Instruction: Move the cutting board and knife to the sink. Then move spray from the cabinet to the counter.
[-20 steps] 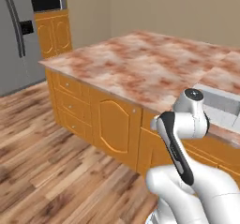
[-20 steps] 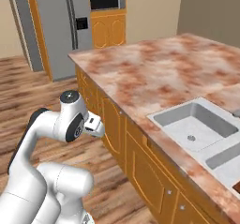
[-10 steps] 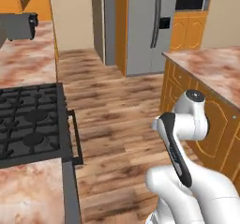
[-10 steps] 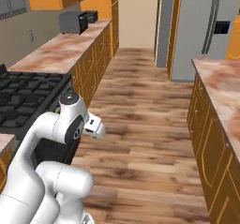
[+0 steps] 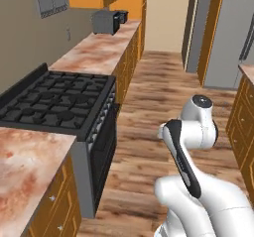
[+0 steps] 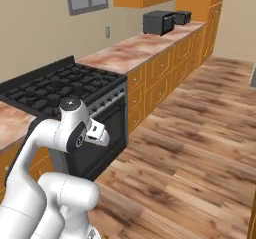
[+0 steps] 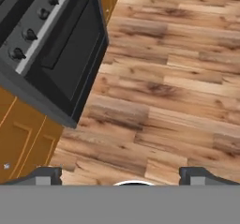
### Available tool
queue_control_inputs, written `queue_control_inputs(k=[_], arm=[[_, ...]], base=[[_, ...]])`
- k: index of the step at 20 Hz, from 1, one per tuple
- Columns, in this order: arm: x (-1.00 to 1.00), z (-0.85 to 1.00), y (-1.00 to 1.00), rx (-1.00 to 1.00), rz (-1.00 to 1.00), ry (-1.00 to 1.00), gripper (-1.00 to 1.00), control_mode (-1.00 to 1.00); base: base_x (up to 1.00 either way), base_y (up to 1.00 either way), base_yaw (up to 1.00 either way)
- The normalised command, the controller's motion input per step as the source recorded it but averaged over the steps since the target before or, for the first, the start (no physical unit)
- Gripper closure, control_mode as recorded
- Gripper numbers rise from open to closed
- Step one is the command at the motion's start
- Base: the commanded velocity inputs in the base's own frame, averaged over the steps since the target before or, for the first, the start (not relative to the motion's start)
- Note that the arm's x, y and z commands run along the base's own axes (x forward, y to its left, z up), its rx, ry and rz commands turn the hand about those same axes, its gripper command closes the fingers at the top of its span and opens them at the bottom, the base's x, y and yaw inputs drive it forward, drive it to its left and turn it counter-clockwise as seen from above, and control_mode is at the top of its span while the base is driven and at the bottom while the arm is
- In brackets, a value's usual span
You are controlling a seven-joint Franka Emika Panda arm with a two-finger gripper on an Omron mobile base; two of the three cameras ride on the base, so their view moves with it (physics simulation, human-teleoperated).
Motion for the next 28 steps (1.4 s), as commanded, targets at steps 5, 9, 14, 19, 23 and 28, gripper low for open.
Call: queue_control_inputs(k=[5, 9, 14, 19, 23, 28], arm=[[0.0, 0.0, 0.0, 0.0, 0.0, 0.0, -1.0, 1.0], [0.0, 0.0, 0.0, 0.0, 0.0, 0.0, -1.0, 1.0], [0.0, 0.0, 0.0, 0.0, 0.0, 0.0, -1.0, 1.0], [0.0, 0.0, 0.0, 0.0, 0.0, 0.0, -1.0, 1.0], [0.0, 0.0, 0.0, 0.0, 0.0, 0.0, -1.0, 1.0], [0.0, 0.0, 0.0, 0.0, 0.0, 0.0, -1.0, 1.0]], base=[[-0.13, -0.23, 0.37], [0.03, 0.37, 0.17], [0.0, 0.3, 0.36], [-0.04, 0.13, 0.64], [-0.14, 0.15, 0.65], [-0.14, 0.04, 0.66]])
